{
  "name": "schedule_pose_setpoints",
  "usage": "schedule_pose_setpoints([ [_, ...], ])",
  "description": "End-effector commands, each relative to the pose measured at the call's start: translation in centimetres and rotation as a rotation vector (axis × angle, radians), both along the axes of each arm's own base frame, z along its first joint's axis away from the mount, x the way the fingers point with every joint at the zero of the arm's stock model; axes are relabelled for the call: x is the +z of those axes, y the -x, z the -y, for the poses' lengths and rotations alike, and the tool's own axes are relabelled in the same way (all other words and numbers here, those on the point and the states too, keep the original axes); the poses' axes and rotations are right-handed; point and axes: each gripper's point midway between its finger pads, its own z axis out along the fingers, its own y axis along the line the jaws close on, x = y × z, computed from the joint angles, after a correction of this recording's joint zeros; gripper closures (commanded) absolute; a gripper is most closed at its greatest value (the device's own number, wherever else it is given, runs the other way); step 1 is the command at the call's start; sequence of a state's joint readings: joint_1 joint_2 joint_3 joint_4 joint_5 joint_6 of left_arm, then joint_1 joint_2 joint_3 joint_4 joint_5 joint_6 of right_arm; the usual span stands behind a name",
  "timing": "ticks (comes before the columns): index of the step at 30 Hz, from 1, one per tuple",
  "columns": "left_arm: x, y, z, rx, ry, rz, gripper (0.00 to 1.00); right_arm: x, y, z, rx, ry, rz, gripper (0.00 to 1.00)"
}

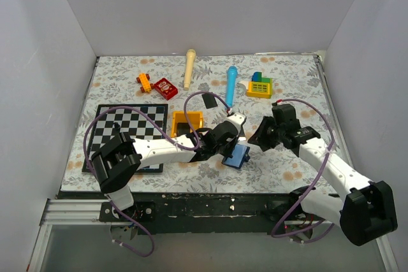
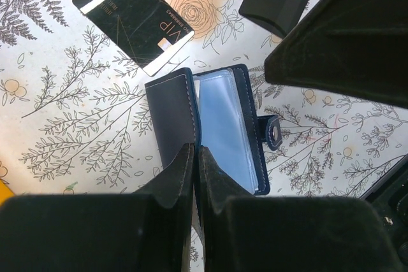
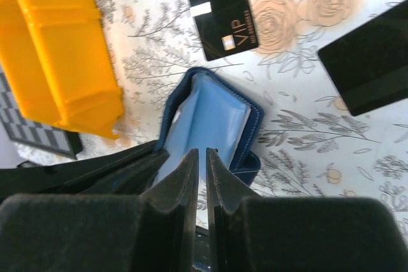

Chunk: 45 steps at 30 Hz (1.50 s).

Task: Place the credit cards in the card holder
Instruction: Open the card holder at the center of the board.

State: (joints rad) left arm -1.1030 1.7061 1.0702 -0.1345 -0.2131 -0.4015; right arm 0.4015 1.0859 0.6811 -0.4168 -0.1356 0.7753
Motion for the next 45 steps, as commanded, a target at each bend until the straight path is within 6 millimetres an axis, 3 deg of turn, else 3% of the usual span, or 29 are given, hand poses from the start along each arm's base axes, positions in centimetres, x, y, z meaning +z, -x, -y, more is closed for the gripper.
schedule_pose_setpoints([
  [1,-1.1,0.3,-0.4,0.001,-0.034,-0.019,1.0,1.9,-0.3,-2.6,0.097,-0.127,0.048,0.85],
  [17,-1.1,0.0,-0.9,0.025,-0.046,-0.012,1.0,-1.5,0.8,-5.4,0.124,-0.198,-0.063,0.89],
  [27,-1.0,-1.1,-1.9,0.06,-0.047,-0.007,1.0,-4.4,1.9,-5.3,0.087,-0.17,-0.133,0.9],
  [39,-1.8,-2.8,-4.9,0.118,-0.08,-0.009,1.0,-7.9,2.2,-5.6,0.089,-0.127,-0.199,0.91],
  [45,-4.3,-3.2,-7.1,0.134,-0.196,0.008,1.0,-8.9,2.4,-5.5,0.087,-0.113,-0.223,0.91],
])
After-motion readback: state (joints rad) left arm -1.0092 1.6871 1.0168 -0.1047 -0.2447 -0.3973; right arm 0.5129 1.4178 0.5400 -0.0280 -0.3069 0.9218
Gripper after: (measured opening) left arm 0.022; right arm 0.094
